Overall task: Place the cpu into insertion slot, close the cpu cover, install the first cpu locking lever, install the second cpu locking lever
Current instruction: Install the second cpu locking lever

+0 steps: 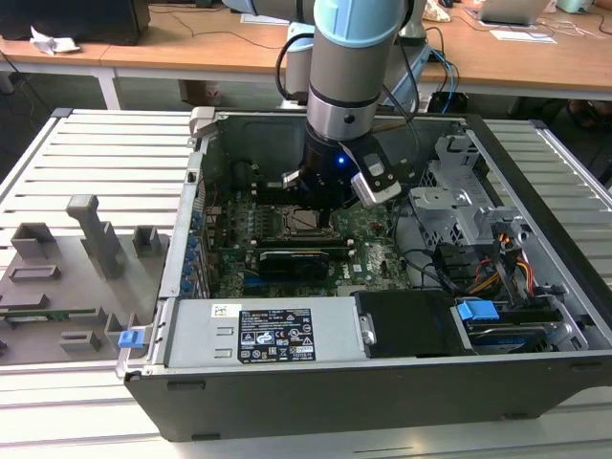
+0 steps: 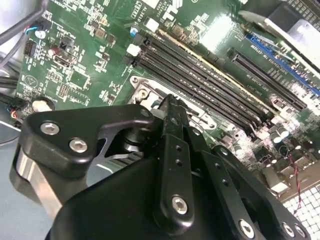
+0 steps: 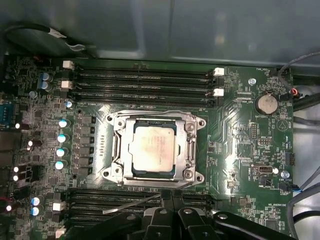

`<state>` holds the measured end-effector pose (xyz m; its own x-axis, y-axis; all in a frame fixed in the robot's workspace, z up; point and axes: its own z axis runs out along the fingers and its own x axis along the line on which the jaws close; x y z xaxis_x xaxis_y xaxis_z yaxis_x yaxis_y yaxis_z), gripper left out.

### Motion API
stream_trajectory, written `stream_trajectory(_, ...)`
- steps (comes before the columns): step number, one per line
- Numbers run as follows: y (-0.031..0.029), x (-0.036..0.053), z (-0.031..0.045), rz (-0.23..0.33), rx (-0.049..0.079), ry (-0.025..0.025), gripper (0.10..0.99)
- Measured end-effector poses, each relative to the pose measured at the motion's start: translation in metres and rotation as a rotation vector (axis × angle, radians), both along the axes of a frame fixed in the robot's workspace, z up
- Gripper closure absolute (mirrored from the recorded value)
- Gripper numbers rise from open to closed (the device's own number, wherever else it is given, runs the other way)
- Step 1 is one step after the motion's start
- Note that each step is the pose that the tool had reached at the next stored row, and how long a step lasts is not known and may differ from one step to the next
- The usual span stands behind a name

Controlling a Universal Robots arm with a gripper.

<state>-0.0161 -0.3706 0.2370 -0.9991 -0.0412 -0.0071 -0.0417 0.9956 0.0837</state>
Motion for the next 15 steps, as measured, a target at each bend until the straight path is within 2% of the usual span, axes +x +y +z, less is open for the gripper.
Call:
stream_trajectory(3,-0.0005,-0.0043,-0.0004,0.0,0.0,0.0,0.98)
stream_trajectory(7,-0.0009,-0.0169,-0.0005,0.0,0.0,0.0001,0.98)
stream_trajectory(8,-0.001,-0.0211,-0.0006,0.0,0.0,0.0,0.98)
stream_trajectory(9,-0.001,-0.0301,-0.0007,0.0,0.001,0.0001,0.98)
stream_trajectory(11,-0.0014,-0.0362,-0.0025,0.0,0.002,0.0,0.98)
stream_trajectory(13,-0.0034,-0.0399,-0.0033,0.0,0.008,0.0001,0.98)
stream_trajectory(15,-0.0062,-0.041,-0.0034,0.0,0.023,0.0,0.98)
